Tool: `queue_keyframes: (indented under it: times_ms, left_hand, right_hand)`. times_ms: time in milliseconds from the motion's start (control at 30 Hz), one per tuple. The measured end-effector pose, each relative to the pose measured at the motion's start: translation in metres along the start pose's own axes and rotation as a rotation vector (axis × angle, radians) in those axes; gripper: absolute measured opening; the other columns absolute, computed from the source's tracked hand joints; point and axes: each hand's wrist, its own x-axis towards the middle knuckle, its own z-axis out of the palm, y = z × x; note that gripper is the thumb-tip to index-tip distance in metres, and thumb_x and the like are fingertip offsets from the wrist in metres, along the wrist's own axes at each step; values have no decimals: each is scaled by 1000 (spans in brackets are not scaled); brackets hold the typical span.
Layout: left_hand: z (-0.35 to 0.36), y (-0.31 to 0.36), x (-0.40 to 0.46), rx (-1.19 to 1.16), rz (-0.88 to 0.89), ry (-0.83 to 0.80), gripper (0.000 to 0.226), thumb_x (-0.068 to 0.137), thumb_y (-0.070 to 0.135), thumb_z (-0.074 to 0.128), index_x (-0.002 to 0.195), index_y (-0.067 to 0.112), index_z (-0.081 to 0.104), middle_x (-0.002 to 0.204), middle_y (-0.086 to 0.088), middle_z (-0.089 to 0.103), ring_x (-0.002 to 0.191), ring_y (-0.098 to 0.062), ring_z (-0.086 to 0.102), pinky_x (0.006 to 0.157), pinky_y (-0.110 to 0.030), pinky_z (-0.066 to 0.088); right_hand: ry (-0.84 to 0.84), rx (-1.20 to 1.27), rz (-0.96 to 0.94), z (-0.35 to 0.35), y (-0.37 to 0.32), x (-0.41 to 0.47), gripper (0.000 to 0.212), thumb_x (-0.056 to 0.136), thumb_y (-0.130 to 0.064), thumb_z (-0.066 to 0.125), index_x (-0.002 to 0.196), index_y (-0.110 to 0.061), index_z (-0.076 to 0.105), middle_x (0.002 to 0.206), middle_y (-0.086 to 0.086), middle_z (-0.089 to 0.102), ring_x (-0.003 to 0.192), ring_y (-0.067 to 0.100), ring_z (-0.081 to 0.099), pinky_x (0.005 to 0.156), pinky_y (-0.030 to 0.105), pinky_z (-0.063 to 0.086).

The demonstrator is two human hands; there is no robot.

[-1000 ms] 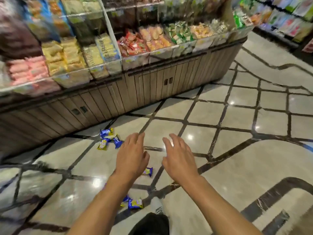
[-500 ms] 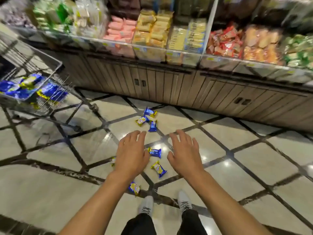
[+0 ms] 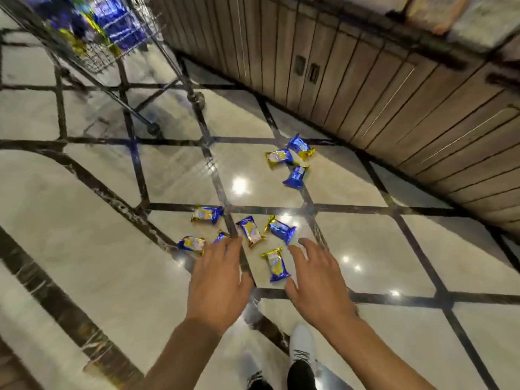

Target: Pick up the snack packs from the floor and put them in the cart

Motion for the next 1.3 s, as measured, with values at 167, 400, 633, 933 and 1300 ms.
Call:
queue_keyframes:
  times_ms: [167, 400, 633, 933, 1300]
  left_hand:
    - [152, -70, 22, 8, -66, -40, 67, 80, 34, 57, 144, 18, 45, 139, -5, 50, 126, -28, 48, 103, -39, 41]
    - [349, -150, 51, -7, -177, -111, 69, 90, 39, 49, 154, 23, 26, 153, -1, 34, 138, -21, 33, 112, -37, 31]
    - [446, -204, 92, 31, -207, -108, 69, 96, 41, 50, 155, 24, 18, 157, -1, 27, 142, -22, 27, 113, -39, 31]
    - [475, -228, 99, 131, -231, -57, 68, 96, 40, 50, 154, 22, 17, 157, -1, 28, 147, -24, 19, 117, -40, 25]
    - [476, -268, 75, 50, -339, 16, 68, 94, 38, 48, 154, 19, 20, 157, 0, 26, 148, -23, 15, 117, -38, 25]
  right_hand:
    - [-61, 21, -21, 163, 30, 38, 59, 70, -27, 71, 126, -18, 56, 135, 12, 52, 114, 32, 56, 95, 42, 46]
    - [-141, -8, -92, 359, 74, 88, 58, 79, -29, 66, 134, -19, 50, 143, 12, 44, 124, 33, 48, 100, 41, 43]
    - [-171, -48, -131, 457, 100, 127, 61, 88, -37, 60, 144, -24, 39, 153, 6, 30, 133, 27, 38, 103, 39, 42]
    - [-105, -183, -98, 501, 109, 137, 65, 84, -40, 64, 143, -26, 41, 152, 8, 34, 136, 31, 32, 108, 51, 38]
    - [-175, -88, -211, 522, 51, 147, 67, 83, -14, 65, 143, -27, 37, 152, 6, 27, 134, 28, 29, 85, 39, 53]
